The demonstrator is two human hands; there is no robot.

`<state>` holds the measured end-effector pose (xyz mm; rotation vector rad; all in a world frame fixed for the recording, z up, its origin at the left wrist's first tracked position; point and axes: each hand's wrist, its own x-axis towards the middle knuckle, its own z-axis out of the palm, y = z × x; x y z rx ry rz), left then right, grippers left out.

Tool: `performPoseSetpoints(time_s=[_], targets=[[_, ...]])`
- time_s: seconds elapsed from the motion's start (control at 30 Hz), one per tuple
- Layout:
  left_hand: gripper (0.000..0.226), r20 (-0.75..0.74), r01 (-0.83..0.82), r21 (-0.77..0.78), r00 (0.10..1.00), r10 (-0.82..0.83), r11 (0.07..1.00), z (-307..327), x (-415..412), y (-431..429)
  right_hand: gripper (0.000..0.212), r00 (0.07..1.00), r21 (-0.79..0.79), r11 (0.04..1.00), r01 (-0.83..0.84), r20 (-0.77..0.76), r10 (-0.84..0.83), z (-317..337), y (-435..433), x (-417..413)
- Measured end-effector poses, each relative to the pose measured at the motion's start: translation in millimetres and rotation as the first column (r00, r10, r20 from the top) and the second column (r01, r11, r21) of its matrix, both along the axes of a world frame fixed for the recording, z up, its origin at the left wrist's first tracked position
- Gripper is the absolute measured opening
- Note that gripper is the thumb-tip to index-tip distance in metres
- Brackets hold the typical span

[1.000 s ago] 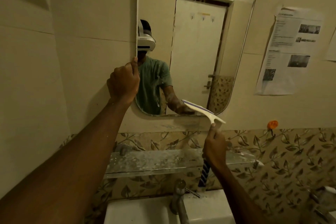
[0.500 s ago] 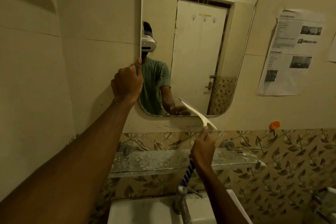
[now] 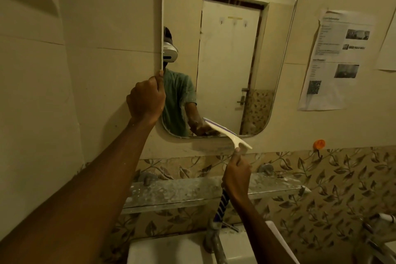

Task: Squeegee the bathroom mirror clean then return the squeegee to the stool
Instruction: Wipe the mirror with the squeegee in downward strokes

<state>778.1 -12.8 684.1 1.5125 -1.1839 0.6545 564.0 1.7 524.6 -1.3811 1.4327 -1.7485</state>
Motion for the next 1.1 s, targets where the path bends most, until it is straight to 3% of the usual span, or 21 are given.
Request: performPoseSetpoints(time_s=[0.23,0.5,0.6,0.73,0.93,1.1], targets=[[0.061,-0.011,-0.02,0.013,1.0,0.02,1.0,2.0,-2.1,1.5,0.051,0.997,-0.082,0.994,0.075,-0.022,-0.077,45.6,-14.1,-24.5],[0.063,-0.066,0.053,0.153,0.997,-0.043,0.987,18.7,5.0,13.2,0.053,0.994,-0.012,1.0,-0.01,-0.105,0.009,16.2,3.9,-12.2],[0.063,-0.064,0.065,0.13,0.996,-0.056,0.989,33.0,7.1,17.8,0.053,0.992,-0.089,0.996,-0.026,-0.123,0.015,60.6,-0.5,-22.3],[0.054,-0.105,0.085,-0.047,0.99,-0.089,0.995,72.2,0.8,15.1,0.057,0.982,-0.257,0.966,0.0,-0.184,-0.049,144.0,-15.4,-31.5],[0.034,-0.151,0.263,-0.299,0.936,-0.318,0.917,154.5,-7.4,7.1,0.051,0.958,-0.418,0.905,-0.075,-0.283,-0.051,263.8,-22.5,-26.1],[0.032,-0.18,0.344,-0.34,0.89,-0.419,0.875,177.7,-9.0,1.4,0.053,0.948,-0.457,0.885,-0.086,-0.31,-0.069,351.9,-15.8,-12.2]])
